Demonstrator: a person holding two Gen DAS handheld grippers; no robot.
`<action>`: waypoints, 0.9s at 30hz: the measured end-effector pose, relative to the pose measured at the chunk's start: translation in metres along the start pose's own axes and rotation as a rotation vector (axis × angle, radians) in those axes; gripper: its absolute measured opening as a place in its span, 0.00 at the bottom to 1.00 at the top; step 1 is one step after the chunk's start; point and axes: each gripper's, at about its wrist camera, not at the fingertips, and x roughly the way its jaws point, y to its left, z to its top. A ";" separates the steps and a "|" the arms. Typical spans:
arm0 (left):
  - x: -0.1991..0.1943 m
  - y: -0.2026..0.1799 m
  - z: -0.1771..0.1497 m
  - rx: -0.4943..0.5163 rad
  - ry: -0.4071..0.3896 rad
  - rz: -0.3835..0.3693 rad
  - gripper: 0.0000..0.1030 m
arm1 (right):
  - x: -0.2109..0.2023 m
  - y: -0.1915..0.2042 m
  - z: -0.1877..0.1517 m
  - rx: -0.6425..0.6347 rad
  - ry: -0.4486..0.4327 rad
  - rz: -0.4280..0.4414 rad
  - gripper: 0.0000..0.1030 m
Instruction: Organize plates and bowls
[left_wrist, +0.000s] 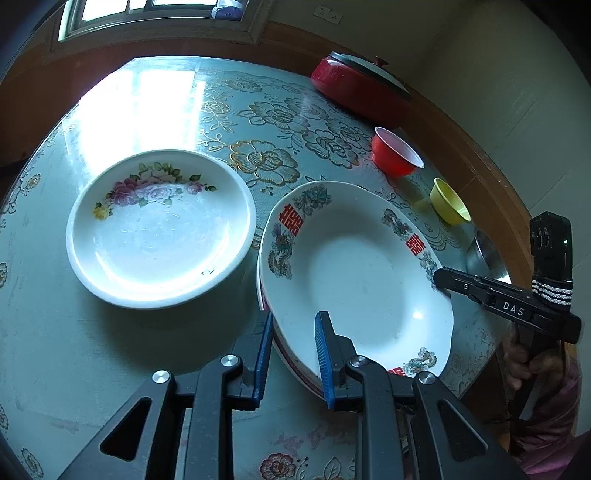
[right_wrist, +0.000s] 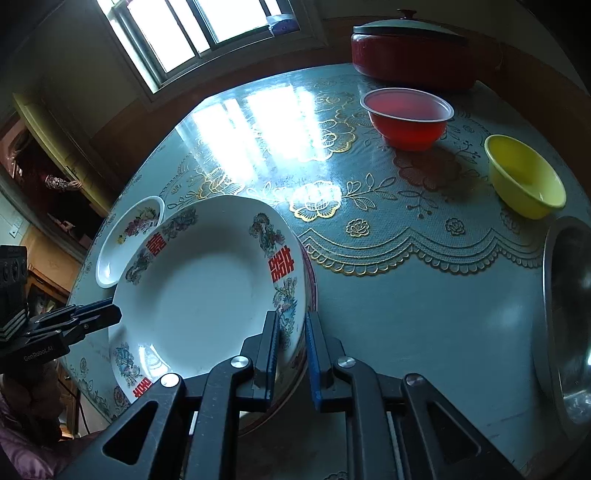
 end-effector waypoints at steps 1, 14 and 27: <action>0.000 0.002 0.000 0.004 0.003 -0.007 0.22 | 0.000 0.002 0.000 0.006 0.002 -0.017 0.15; -0.023 0.040 0.000 0.080 0.005 -0.101 0.22 | -0.022 0.054 0.011 0.107 -0.125 -0.008 0.20; -0.049 0.114 0.004 -0.020 -0.007 -0.122 0.22 | 0.031 0.151 0.041 0.052 -0.070 0.191 0.26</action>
